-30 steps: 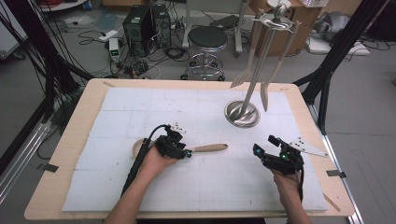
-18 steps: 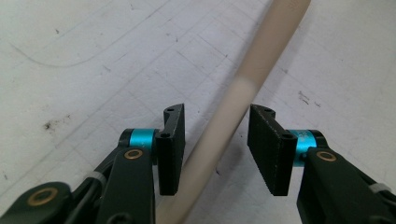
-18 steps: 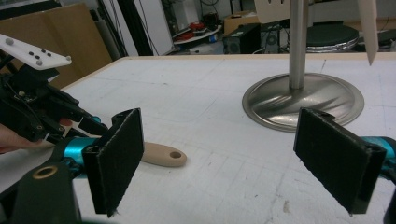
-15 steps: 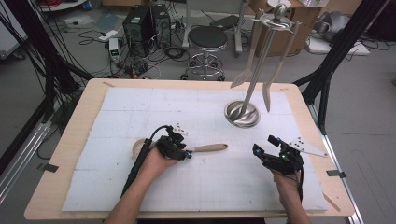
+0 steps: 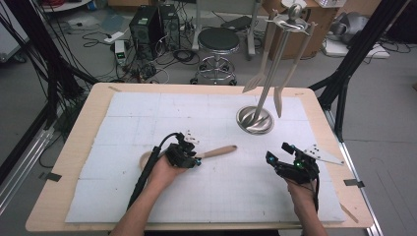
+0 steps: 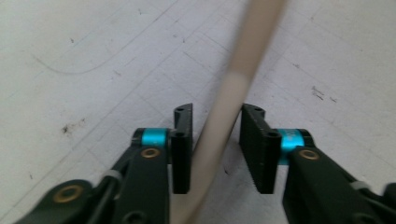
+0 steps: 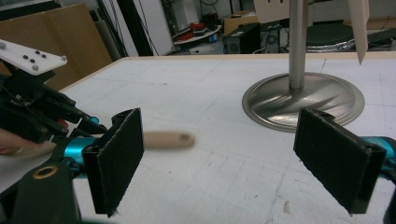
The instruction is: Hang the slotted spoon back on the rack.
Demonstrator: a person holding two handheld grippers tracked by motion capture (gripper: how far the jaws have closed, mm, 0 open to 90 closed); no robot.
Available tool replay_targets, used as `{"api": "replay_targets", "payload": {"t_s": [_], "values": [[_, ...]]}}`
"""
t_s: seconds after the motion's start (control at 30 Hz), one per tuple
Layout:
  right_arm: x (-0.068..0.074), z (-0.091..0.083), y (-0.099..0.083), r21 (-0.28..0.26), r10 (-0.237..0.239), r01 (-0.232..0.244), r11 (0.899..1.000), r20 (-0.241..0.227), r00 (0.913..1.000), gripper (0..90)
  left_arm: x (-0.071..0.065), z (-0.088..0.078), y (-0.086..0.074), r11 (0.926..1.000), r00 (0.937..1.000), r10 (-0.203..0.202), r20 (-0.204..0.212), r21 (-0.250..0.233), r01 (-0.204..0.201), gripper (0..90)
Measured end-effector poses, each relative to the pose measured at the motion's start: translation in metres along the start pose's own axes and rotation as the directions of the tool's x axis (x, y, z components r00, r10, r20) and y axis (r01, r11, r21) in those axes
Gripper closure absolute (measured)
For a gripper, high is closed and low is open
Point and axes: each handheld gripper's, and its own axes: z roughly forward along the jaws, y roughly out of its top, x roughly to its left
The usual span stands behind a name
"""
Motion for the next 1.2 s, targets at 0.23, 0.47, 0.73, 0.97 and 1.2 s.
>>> {"api": "replay_targets", "payload": {"t_s": [0.23, 0.47, 0.73, 0.97, 1.2], "values": [[-0.001, 0.000, 0.000, -0.002, 0.002, -0.002, 1.000, 0.000, 1.0000, 15.6, 0.007, -0.003, -0.001, 0.9982, 0.9980, -0.058, 0.023, 0.015, 0.058, 76.6], [0.000, 0.000, 0.000, -0.002, 0.002, -0.002, 1.000, -0.001, 1.0000, 15.6, 0.005, -0.002, -0.004, 0.9988, 0.9988, -0.048, 0.011, -0.007, 0.048, 76.1], [0.001, 0.000, 0.000, 0.002, -0.003, 0.003, 1.000, -0.005, 1.0000, 15.7, 0.005, 0.000, -0.008, 0.9983, 0.9987, -0.046, 0.021, -0.035, 0.047, 75.4], [0.001, 0.001, 0.000, 0.000, -0.006, 0.006, 1.000, -0.003, 1.0000, 15.7, 0.007, 0.000, -0.019, 0.9932, 0.9988, -0.041, 0.028, -0.108, 0.044, 76.6], [0.001, 0.002, -0.001, 0.006, -0.003, 0.003, 1.000, 0.000, 1.0000, 15.7, 0.008, -0.001, -0.019, 0.9924, 0.9978, -0.056, 0.037, -0.108, 0.060, 77.7]]}}
